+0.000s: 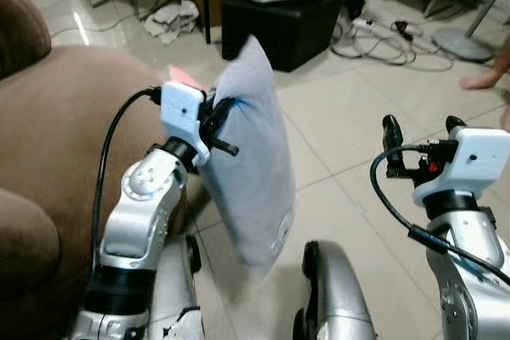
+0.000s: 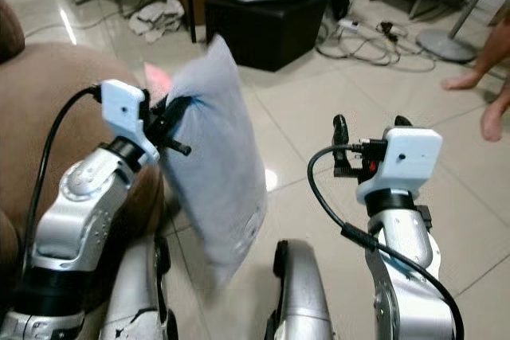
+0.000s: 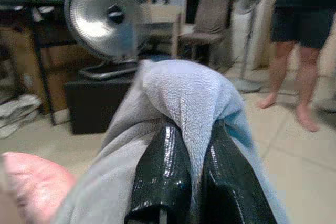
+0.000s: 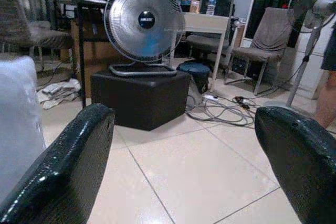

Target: Move the pillow to the sofa from floor

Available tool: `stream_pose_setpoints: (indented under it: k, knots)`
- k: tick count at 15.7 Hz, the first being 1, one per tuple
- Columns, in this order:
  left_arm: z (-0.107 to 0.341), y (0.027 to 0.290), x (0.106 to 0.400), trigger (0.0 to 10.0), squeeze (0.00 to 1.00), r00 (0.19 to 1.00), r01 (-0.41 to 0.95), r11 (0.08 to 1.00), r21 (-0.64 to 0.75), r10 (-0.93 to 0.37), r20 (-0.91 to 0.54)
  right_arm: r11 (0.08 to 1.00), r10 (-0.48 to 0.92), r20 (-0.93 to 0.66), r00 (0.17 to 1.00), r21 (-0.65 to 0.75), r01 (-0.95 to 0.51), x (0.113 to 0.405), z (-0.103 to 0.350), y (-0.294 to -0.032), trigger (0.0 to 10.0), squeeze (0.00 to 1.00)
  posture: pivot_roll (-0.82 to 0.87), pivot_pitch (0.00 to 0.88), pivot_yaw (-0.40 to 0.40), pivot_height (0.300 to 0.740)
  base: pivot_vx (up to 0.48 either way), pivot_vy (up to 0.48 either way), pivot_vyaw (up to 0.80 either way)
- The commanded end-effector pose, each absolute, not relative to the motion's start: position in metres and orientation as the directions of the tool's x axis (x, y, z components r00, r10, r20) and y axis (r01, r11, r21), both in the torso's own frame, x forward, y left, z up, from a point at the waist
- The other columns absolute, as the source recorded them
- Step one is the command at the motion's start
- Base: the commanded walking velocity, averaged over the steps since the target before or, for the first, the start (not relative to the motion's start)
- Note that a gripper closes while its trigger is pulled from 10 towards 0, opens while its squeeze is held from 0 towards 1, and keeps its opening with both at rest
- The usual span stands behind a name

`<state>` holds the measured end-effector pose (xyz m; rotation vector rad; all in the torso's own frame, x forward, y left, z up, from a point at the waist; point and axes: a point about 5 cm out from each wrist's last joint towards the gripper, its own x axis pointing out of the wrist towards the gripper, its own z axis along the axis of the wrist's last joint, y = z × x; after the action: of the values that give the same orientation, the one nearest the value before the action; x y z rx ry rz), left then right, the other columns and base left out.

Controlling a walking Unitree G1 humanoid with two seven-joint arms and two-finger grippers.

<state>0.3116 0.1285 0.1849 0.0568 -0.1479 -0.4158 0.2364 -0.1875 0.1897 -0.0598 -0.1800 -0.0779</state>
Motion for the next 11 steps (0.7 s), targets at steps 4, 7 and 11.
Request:
stream_pose_setpoints:
  k: [4,7,11]
  knots:
    - [0.192,0.126,0.313,10.0,0.00,0.909,0.365,0.921,0.135,-0.384,0.163,0.993,-0.089,0.148,0.985,-0.070,0.100,0.239,0.185,-0.191,10.0,0.00,0.04,0.000,-0.076,0.635,0.000,0.000,0.00]
    - [0.179,0.137,0.319,10.0,0.00,0.957,0.245,0.954,0.174,-0.267,0.113,0.994,-0.080,0.131,0.988,-0.066,0.089,0.240,0.181,-0.191,10.0,0.00,0.04,0.000,-0.089,0.665,0.000,0.000,0.00]
    - [0.181,0.134,0.318,10.0,0.00,0.957,0.225,0.956,0.187,-0.253,0.140,0.997,-0.043,0.107,0.993,-0.056,0.050,0.245,0.174,-0.183,10.0,0.00,0.05,0.000,-0.102,0.700,0.000,0.000,0.00]
